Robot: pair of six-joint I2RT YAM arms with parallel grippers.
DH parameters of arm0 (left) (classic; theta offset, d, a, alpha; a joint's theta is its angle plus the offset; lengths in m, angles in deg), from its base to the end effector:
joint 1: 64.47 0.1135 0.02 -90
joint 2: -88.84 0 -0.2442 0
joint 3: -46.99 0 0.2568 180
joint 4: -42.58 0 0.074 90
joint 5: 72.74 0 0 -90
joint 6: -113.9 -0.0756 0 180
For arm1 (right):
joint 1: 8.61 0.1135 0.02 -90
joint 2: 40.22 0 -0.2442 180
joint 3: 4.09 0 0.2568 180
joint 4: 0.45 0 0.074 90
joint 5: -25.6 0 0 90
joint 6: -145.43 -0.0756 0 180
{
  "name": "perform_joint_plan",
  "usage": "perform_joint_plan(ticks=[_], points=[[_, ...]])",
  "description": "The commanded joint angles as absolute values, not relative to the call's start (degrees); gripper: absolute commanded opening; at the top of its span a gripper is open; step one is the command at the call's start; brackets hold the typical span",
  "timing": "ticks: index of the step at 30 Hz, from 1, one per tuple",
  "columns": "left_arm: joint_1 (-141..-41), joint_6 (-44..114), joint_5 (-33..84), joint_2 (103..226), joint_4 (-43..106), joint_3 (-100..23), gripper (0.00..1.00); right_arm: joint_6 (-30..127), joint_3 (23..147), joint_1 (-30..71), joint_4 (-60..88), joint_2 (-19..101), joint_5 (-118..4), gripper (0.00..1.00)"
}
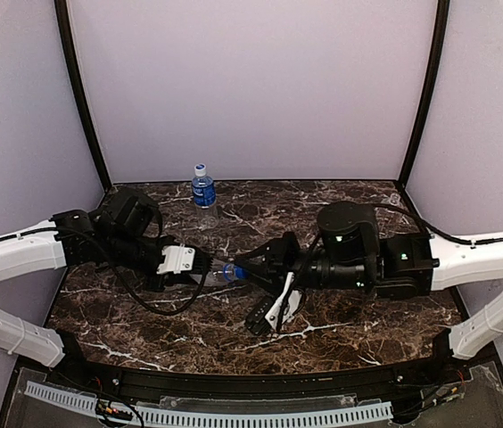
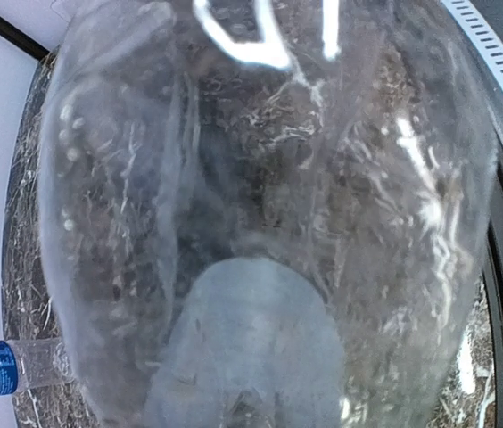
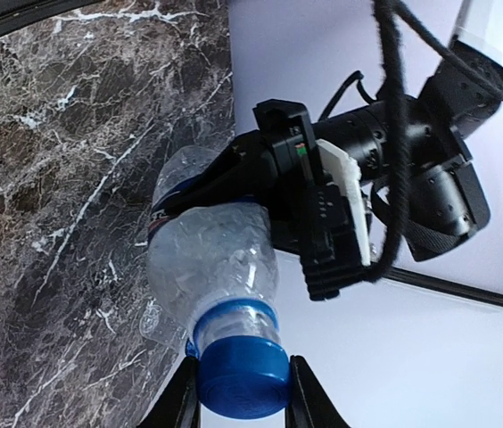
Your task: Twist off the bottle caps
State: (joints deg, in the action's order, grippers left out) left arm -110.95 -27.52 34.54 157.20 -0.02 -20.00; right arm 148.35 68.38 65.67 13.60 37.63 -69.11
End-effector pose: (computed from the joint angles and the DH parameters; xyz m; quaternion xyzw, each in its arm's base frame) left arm 0.1847 -0.2271 0.2329 0.7248 0.5533 -0.1215 0.3921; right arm 0.1049 0.3498 0.2785 -0.8079 0.1145 -0.1266 0.5641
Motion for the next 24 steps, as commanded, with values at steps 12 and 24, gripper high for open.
perform_joint_plan(ticks=[12, 24], points=[[-110.9, -22.1, 29.5, 153.6, 8.4, -18.5, 0.16, 98.4, 76.9, 49.0, 21.7, 32.3, -71.9, 0.00], [-110.8, -15.9, 21.6, 151.6, 19.2, -17.0, 0.18, 51.5, 87.6, 21.5, 62.2, 55.0, -62.8, 0.00]])
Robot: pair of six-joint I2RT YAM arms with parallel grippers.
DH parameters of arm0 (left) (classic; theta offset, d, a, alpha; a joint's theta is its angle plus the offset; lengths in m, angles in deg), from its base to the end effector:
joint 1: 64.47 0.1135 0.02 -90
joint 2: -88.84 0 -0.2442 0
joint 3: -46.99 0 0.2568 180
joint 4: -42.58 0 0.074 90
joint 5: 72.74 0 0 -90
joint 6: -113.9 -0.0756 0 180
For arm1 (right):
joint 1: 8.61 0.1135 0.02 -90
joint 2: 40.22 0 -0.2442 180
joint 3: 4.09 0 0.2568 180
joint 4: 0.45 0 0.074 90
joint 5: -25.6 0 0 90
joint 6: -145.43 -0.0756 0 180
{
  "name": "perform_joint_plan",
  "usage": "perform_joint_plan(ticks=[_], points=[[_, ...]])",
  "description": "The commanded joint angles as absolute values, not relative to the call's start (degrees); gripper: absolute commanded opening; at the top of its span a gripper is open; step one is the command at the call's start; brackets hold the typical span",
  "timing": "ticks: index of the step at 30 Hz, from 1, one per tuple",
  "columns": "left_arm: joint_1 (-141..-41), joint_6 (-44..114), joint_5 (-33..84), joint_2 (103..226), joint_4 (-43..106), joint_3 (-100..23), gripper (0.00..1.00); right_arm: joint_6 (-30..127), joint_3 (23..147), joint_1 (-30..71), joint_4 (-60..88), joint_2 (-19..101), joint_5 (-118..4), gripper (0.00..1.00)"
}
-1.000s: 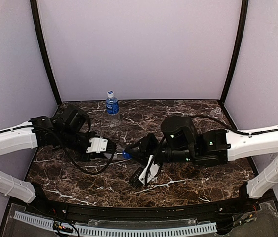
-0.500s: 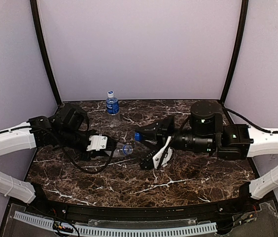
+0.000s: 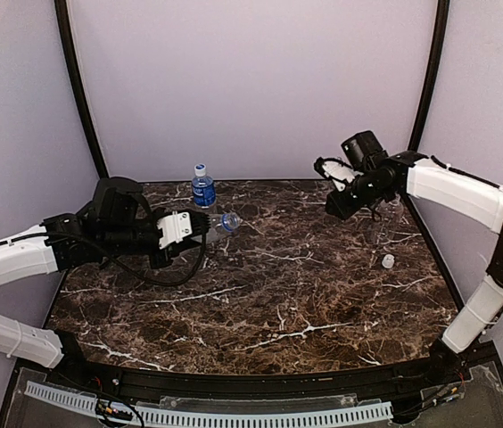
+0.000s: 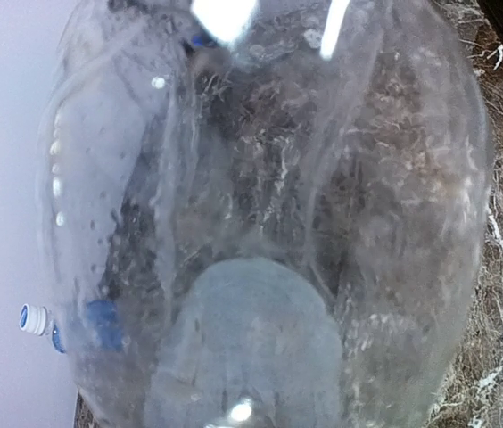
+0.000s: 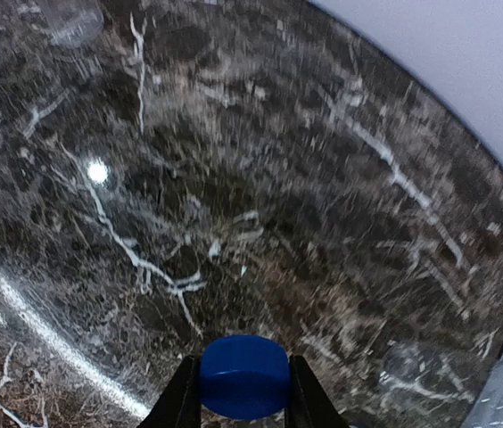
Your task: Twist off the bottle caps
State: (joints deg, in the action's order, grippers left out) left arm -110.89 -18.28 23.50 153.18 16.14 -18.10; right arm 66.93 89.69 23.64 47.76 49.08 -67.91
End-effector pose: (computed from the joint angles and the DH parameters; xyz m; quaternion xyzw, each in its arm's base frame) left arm 0.2046 -0.2269 0.2723 0.6111 0.5848 -0.0657 0.5294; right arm 0.3247 0.1994 0.2744 -0.3313 0.8575 0.0430 0.3914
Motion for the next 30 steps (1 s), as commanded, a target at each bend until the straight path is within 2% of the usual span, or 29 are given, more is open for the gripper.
perform_joint_plan(ticks=[1, 9, 20, 22, 26, 30], points=[[-110.8, -15.8, 21.6, 151.4, 19.2, -17.0, 0.18, 51.0, 87.0, 21.0, 62.2, 56.2, -63.3, 0.00], [-110.8, -16.0, 21.8, 150.3, 19.4, -16.0, 0.18, 50.7, 85.2, 16.5, 61.7, 66.3, -65.8, 0.00], [-110.8, -17.1, 21.9, 150.6, 21.0, -16.0, 0.18, 50.5, 83.6, 15.4, 60.6, 72.0, -67.8, 0.01], [-110.8, -17.1, 21.8, 150.6, 21.0, -16.0, 0.18, 50.4, 83.6, 15.4, 60.4, 72.4, -68.0, 0.08], [-110.8, -17.1, 21.9, 150.7, 21.1, -16.2, 0.18, 50.4, 83.6, 15.3, 61.0, 72.1, -67.7, 0.33], [-110.8, -16.5, 22.6, 150.8, 20.9, -16.5, 0.18, 50.0, 85.3, 15.4, 62.9, 70.0, -66.7, 0.52]])
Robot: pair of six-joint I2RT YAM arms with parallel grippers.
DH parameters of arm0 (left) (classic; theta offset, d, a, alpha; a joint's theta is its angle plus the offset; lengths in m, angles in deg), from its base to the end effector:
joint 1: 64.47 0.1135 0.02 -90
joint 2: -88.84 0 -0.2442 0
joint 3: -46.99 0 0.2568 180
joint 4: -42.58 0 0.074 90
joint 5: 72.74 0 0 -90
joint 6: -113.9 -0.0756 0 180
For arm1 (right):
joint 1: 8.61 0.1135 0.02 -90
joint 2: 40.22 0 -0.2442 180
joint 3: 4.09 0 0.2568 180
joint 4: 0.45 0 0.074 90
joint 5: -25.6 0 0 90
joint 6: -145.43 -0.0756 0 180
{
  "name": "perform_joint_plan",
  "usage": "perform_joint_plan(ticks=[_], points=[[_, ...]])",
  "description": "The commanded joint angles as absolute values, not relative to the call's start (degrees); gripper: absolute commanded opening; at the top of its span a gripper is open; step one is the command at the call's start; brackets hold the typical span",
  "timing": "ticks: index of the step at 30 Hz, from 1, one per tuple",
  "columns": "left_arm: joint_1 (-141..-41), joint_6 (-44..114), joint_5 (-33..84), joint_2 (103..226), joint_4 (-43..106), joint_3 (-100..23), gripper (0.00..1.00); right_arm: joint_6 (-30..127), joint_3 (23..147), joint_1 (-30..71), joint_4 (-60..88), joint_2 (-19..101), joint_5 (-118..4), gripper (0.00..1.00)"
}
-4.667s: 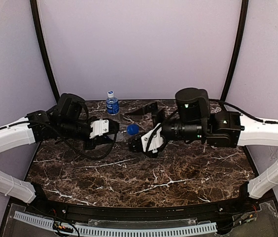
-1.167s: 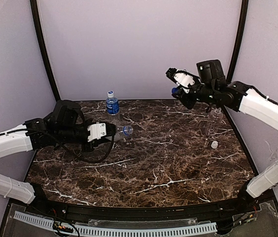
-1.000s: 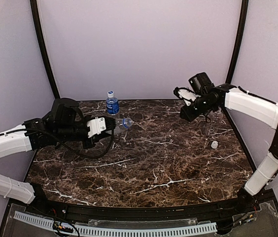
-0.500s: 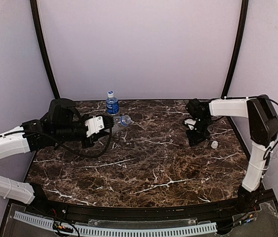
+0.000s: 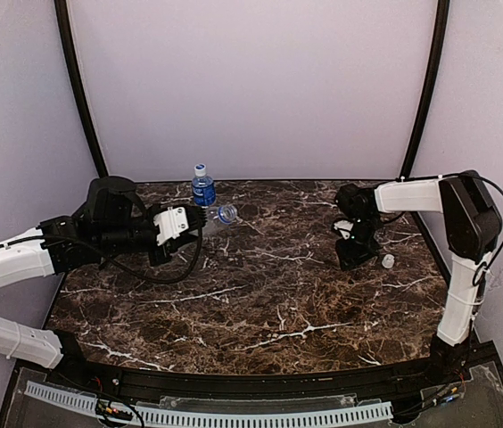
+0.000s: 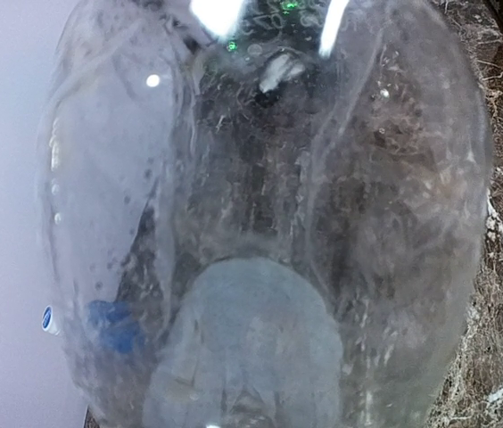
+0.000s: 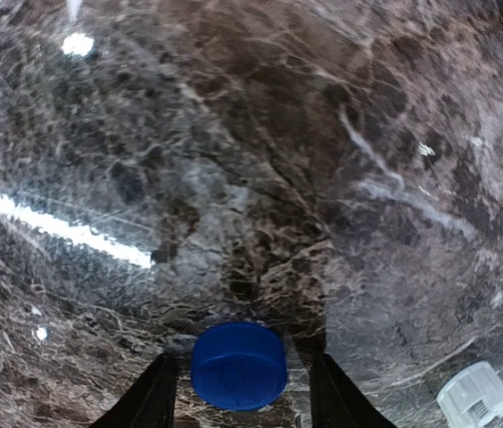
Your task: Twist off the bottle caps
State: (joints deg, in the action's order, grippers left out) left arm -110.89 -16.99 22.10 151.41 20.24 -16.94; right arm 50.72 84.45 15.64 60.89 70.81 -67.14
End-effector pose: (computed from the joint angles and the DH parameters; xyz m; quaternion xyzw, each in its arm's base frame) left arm 0.2047 -0.2244 0.2829 0.5856 0.5791 -0.0621 0.5637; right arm 0.3306 0.1450 0.0946 -0.1681 0.9840 -0.0097 0.0581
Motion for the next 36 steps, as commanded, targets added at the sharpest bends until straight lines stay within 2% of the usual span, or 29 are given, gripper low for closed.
perform_joint_plan(ticks=[1, 2, 3, 8, 10, 12, 13, 14, 17, 20, 27, 30, 36], points=[[-110.8, -16.0, 23.0, 150.8, 21.0, -16.8, 0.18, 50.0, 86.2, 15.5, 63.5, 69.1, -66.4, 0.54], [-110.8, -15.7, 23.3, 150.9, 20.9, -16.9, 0.18, 49.9, 87.3, 15.6, 64.3, 68.0, -65.9, 0.57], [-110.7, -14.7, 24.1, 151.0, 20.8, -17.3, 0.18, 49.9, 88.8, 16.0, 65.2, 66.9, -65.7, 0.65], [-110.7, -8.6, 33.3, 150.5, 20.9, -19.3, 0.20, 54.8, 98.6, 21.8, 66.2, 59.3, -65.4, 0.70], [-110.8, -5.7, 37.7, 150.2, 22.2, -19.7, 0.21, 59.3, 101.6, 25.4, 62.6, 55.1, -64.0, 0.72], [-110.8, -2.6, 41.4, 149.9, 24.1, -19.8, 0.22, 63.4, 101.2, 28.8, 54.6, 48.7, -57.4, 0.73], [-110.8, -0.9, 42.5, 149.8, 25.3, -19.9, 0.22, 65.2, 99.4, 30.4, 48.7, 45.1, -51.9, 0.91], [-110.8, -0.1, 44.2, 149.8, 25.9, -20.1, 0.22, 66.7, 95.1, 31.9, 41.4, 41.6, -45.6, 0.98], [-110.9, 2.0, 47.7, 150.2, 27.9, -20.3, 0.22, 70.0, 83.1, 36.8, 16.2, 32.7, -27.6, 0.98], [-110.9, 3.1, 51.9, 150.9, 28.7, -20.0, 0.22, 68.3, 76.1, 40.9, -2.8, 30.3, -19.1, 0.99], [-110.9, 4.6, 53.7, 152.0, 33.1, -19.7, 0.23, 69.3, 86.4, 48.5, 2.9, 39.0, -23.6, 0.94], [-110.9, 4.1, 53.5, 152.2, 33.2, -19.7, 0.23, 66.6, 92.3, 48.9, 7.7, 43.6, -22.3, 0.87], [-110.8, 4.0, 53.3, 152.1, 33.6, -19.0, 0.23, 65.2, 93.7, 49.9, 6.9, 46.6, -19.9, 0.72]])
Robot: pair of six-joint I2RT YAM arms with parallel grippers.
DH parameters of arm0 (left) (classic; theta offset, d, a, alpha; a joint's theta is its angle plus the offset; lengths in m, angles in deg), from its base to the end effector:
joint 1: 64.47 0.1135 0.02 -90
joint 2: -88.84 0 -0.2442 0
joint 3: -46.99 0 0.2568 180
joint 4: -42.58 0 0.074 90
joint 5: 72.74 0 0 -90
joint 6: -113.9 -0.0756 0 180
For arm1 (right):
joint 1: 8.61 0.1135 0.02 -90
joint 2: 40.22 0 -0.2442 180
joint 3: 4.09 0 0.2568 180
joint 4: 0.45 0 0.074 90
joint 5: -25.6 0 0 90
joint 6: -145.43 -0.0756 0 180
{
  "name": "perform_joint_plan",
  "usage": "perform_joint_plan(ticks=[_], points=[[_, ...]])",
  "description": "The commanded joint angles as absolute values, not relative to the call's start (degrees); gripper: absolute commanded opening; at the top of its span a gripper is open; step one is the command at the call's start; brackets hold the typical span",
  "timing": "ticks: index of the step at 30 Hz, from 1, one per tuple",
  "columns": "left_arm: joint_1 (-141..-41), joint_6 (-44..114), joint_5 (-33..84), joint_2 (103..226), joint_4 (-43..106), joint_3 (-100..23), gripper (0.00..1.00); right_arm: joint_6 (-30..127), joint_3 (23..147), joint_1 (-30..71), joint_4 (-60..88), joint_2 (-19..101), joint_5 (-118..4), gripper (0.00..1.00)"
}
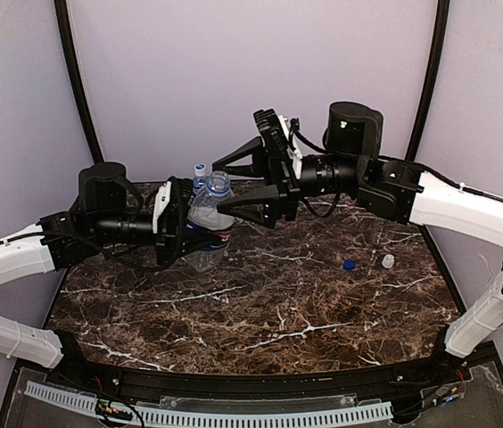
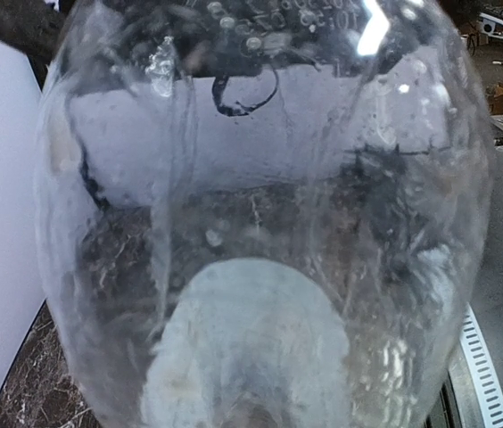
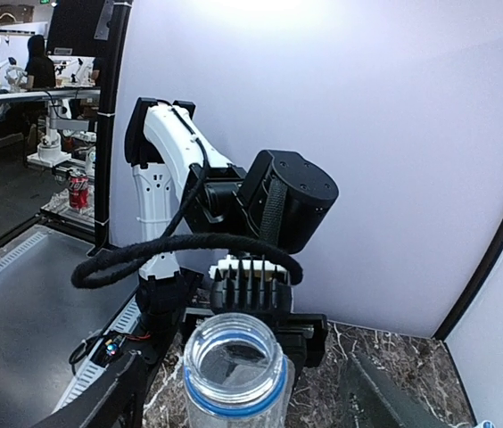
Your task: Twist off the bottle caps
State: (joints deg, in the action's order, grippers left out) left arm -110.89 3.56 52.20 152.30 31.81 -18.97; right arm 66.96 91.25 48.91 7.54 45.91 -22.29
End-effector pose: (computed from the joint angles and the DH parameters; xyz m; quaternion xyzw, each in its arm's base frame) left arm 0.1768 -0.2486 0.3236 0.5609 0.4943 -0.3620 0.5568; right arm 0.1651 0.3537 0.4010 -0.5815 0.3924 0.4919 0.5157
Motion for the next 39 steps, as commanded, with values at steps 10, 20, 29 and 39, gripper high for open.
perform_joint_plan(ticks=[10, 20, 29, 39], points=[[-110.9, 2.9, 52.8, 151.7, 33.4, -18.6, 0.23, 64.9, 96.1, 50.0, 10.5, 49.1, -19.9, 0.32], [-111.0, 1.8, 48.7, 150.2, 34.8, -15.8, 0.93, 65.2, 96.7, 50.0, 14.4, 47.7, -24.1, 0.00], [-110.9, -0.4, 30.0, 145.4, 39.3, -8.6, 0.99, 60.8, 92.2, 44.2, 20.3, 43.3, -52.4, 0.00], [-103.8, 8.7, 19.5, 138.7, 48.5, 7.9, 0.99, 53.2, 69.0, 25.2, 2.1, 37.4, -70.3, 0.00]])
